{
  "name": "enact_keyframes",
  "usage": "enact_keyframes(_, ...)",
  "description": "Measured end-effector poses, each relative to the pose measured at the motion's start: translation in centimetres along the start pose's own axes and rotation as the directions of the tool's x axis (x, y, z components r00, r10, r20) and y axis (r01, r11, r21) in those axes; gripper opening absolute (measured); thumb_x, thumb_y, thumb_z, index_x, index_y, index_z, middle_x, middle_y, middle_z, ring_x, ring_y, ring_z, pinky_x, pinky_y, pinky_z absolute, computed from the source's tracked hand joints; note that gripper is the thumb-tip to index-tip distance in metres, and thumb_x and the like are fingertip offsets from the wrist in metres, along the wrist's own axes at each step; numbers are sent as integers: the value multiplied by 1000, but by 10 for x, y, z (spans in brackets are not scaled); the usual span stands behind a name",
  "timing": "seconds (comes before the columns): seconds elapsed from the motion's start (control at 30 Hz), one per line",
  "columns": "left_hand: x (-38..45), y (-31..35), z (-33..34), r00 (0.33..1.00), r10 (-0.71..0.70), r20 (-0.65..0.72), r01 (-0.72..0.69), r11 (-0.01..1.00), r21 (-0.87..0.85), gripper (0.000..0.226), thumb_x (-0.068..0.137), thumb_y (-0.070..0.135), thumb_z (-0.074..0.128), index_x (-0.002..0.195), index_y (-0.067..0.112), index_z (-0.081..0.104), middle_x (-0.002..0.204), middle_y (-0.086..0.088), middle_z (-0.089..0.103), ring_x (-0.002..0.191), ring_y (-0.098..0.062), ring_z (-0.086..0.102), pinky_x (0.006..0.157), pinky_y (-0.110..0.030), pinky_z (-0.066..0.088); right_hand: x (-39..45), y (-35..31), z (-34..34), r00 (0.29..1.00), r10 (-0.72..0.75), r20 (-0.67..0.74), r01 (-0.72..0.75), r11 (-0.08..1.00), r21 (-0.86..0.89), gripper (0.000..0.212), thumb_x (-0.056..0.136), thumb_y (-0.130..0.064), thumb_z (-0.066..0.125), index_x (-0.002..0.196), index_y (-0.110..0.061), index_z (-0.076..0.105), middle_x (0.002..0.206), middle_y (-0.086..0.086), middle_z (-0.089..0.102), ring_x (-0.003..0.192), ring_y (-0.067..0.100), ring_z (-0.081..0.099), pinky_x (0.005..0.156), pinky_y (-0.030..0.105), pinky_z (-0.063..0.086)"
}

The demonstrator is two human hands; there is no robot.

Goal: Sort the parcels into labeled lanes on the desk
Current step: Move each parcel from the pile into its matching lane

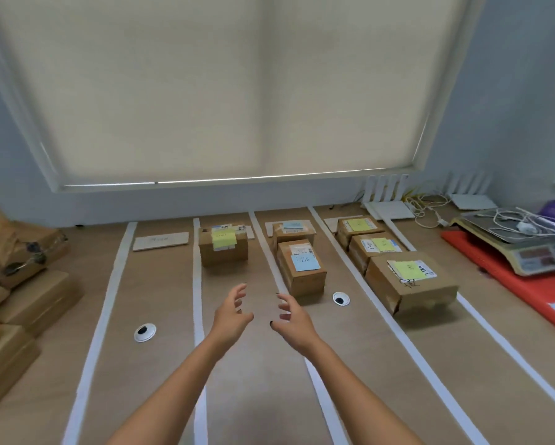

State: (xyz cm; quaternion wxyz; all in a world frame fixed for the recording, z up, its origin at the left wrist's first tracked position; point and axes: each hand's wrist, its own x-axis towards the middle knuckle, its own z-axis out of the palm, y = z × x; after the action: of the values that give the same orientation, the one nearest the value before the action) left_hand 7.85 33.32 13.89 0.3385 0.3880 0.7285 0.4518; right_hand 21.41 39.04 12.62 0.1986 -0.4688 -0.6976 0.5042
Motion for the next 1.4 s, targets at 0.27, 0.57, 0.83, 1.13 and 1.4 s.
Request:
enact_keyframes(0.27,-69,-3,-142,987,85,-135,-89,996,-24,63,83,-4,60,139,18,38,136,-9,46,126,-25,45,99,-36,43,-59,-96,95,971,-225,87,236,960,-148,68,83,-15,66,142,-25,32,142,3,41,127,19,45,95,29,44)
enact_keyframes(0.57,-134,-32,-225,967,15,-256,-25,999,-37,53,84,-10,47,134,9,43,132,-15,48,119,-27,47,95,-35,42,-88,-138,167,948,-277,159,290,955,-65,62,82,-8,63,138,-15,39,130,10,48,110,21,52,88,31,49)
enact_keyframes(0.83,-147,-74,-299,956,-8,-294,12,1000,10,48,89,0,49,134,15,42,131,-6,48,112,-14,45,85,-25,39,-93,-159,257,935,-270,232,288,956,-48,59,82,-9,64,135,-15,40,128,9,48,108,24,54,84,32,51)
enact_keyframes(1.13,-110,-142,-427,958,10,-285,8,998,62,44,91,4,51,131,19,44,129,-4,51,114,-16,49,91,-29,45,-65,-210,379,958,-243,151,252,967,-42,56,83,-6,61,135,-14,42,127,9,50,101,19,55,82,32,52)
enact_keyframes(1.4,-74,-190,-575,971,-38,-236,93,970,226,43,90,5,51,131,17,45,133,-7,49,111,-19,48,81,-27,42,-44,-253,483,981,-97,170,104,994,-33,58,87,-21,59,140,-16,35,135,11,45,118,23,47,87,30,44)
